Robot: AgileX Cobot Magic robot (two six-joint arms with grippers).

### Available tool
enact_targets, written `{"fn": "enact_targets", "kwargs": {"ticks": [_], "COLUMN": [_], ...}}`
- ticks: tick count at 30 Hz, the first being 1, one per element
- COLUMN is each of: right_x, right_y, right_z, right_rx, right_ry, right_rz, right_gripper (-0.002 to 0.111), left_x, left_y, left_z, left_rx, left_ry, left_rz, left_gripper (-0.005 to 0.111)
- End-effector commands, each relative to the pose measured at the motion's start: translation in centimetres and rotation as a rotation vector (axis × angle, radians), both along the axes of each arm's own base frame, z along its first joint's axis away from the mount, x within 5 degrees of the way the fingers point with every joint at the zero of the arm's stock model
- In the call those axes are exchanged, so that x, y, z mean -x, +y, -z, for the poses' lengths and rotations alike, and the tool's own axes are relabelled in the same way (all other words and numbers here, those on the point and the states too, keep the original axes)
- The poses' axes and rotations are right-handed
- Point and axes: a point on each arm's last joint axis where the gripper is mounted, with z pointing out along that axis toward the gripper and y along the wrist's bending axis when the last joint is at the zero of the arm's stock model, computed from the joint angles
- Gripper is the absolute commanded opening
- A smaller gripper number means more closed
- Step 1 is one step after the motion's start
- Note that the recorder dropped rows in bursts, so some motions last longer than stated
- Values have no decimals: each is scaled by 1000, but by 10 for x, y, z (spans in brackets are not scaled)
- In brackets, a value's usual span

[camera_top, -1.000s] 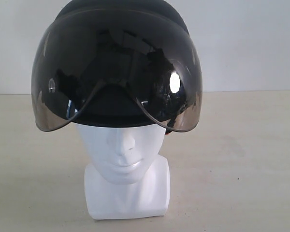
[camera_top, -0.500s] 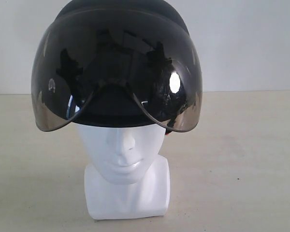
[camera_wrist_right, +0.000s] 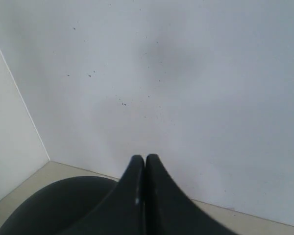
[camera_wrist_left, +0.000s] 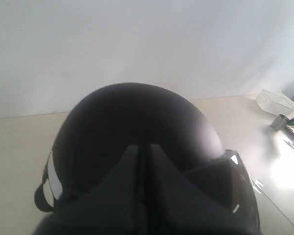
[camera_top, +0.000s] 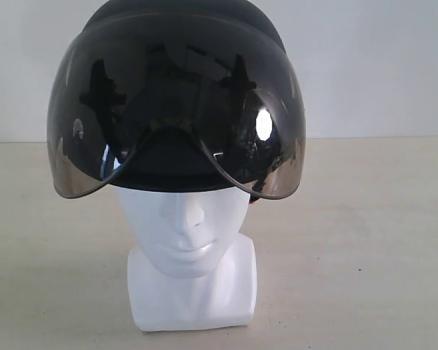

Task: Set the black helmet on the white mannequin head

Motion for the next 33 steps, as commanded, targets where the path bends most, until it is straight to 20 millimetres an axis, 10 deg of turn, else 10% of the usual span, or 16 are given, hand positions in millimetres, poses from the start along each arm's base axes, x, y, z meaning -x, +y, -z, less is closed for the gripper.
{"fn": "enact_targets", "kwargs": {"ticks": [1,11,33], "right_x": [6,-13,-24], "right_y": [3,23,50], "right_z": [1,39,74], "right_rx": [-32,51,53], "right_ry": [58,383,417], "right_rz": [-41,-256,-279], "right_gripper": [0,0,0], "left_x": [3,-1,-44], "left_y": [-6,-15,-16], "left_z": [3,23,31], "left_rx": [-38,-176,-58], "left_ry": [23,140,152], "left_rz": [72,165,82], "left_gripper": [4,4,4]}}
